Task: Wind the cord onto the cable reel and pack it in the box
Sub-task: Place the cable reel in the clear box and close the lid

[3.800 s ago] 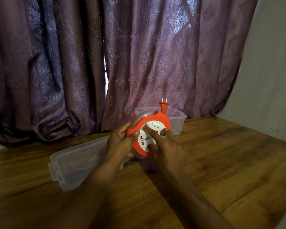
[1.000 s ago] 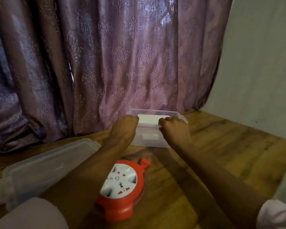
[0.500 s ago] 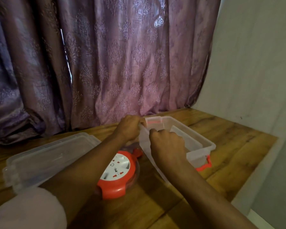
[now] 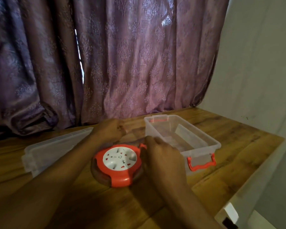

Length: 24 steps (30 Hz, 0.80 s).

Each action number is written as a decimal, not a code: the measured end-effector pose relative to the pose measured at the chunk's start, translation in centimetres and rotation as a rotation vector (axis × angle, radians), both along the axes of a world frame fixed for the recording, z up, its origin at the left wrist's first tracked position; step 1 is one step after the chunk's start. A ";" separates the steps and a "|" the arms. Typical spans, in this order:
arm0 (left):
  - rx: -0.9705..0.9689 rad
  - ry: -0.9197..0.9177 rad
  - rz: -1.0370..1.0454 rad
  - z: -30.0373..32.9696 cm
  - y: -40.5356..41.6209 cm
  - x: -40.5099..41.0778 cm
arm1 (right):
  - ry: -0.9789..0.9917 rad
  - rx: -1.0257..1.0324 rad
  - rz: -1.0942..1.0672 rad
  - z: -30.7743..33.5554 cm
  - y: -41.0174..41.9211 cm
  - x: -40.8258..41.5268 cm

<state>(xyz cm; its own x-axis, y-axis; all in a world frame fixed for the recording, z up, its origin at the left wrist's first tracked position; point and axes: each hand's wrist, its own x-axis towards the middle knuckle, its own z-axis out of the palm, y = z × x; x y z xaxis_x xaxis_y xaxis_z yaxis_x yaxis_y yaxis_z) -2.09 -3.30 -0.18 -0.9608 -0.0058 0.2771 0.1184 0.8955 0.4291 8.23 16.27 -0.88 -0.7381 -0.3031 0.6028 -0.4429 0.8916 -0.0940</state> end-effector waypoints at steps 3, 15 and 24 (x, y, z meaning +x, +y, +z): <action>-0.150 -0.049 0.072 -0.5 -2.1 1.9 | -0.310 -0.041 -0.008 -2.8 -0.7 -0.2; 0.251 -0.525 0.153 -1.0 -2.6 3.8 | -0.752 -0.644 0.021 -5.0 -2.2 -4.7; 0.553 -0.330 -0.021 3.3 -5.3 6.2 | -0.491 -0.773 0.239 -0.2 -3.2 -4.3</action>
<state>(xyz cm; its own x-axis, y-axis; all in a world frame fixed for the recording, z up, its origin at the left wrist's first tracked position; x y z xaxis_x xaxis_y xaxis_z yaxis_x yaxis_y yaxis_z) 4.08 -8.62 3.16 -0.9964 -0.0436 -0.0720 -0.0842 0.5307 0.8434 3.93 13.04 -1.04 -0.9326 -0.1257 0.3384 -0.3600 0.3945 -0.8455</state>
